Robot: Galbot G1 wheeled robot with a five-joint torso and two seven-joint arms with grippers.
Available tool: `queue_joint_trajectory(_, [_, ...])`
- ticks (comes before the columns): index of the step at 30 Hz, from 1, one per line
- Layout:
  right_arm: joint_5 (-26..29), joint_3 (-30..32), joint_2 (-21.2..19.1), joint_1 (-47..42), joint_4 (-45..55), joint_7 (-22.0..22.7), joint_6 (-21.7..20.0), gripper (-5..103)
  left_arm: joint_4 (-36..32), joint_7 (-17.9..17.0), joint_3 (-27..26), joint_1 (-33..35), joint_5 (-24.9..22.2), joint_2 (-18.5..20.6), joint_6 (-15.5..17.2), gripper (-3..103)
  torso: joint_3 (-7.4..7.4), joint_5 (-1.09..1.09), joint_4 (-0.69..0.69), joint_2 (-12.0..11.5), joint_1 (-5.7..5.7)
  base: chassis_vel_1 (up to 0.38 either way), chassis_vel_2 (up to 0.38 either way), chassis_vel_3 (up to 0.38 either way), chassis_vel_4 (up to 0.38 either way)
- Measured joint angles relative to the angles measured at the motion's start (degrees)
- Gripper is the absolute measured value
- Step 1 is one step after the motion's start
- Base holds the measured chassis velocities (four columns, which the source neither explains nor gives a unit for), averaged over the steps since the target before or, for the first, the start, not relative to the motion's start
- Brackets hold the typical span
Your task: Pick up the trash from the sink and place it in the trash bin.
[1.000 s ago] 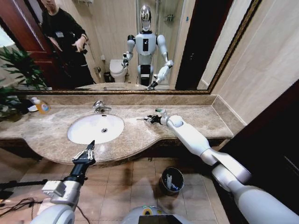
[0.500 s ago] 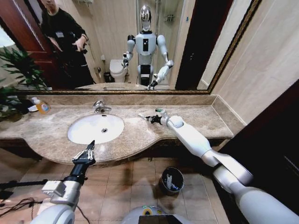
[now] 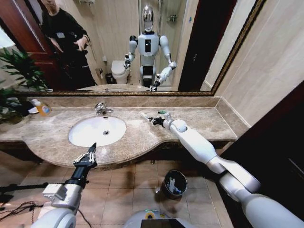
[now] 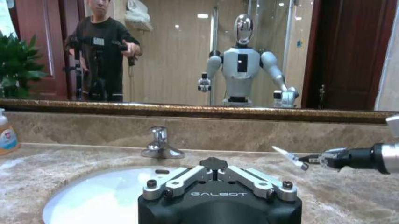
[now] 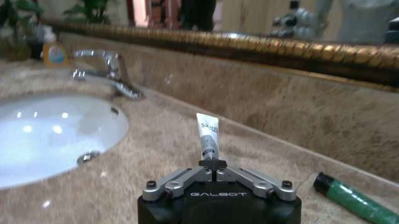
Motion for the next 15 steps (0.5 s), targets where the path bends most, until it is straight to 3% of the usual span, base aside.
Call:
queue_joint_trajectory(10, [4.61,5.71,-3.30,-10.10,11.92,10.91,4.88,0,0.00,0.01,0.00,0.00,0.00,0.00,0.00,0,0.00,0.01,0.00,0.00,0.00,0.000,0.000,0.000,0.000])
queue_joint_trajectory(15, [4.03,10.04,-4.44,-14.43,14.91,12.07,7.09,0,0.00,0.00,0.00,0.00,0.00,0.00,0.00,0,0.00,0.01,0.00,0.00,0.00,0.000,0.000,0.000,0.000])
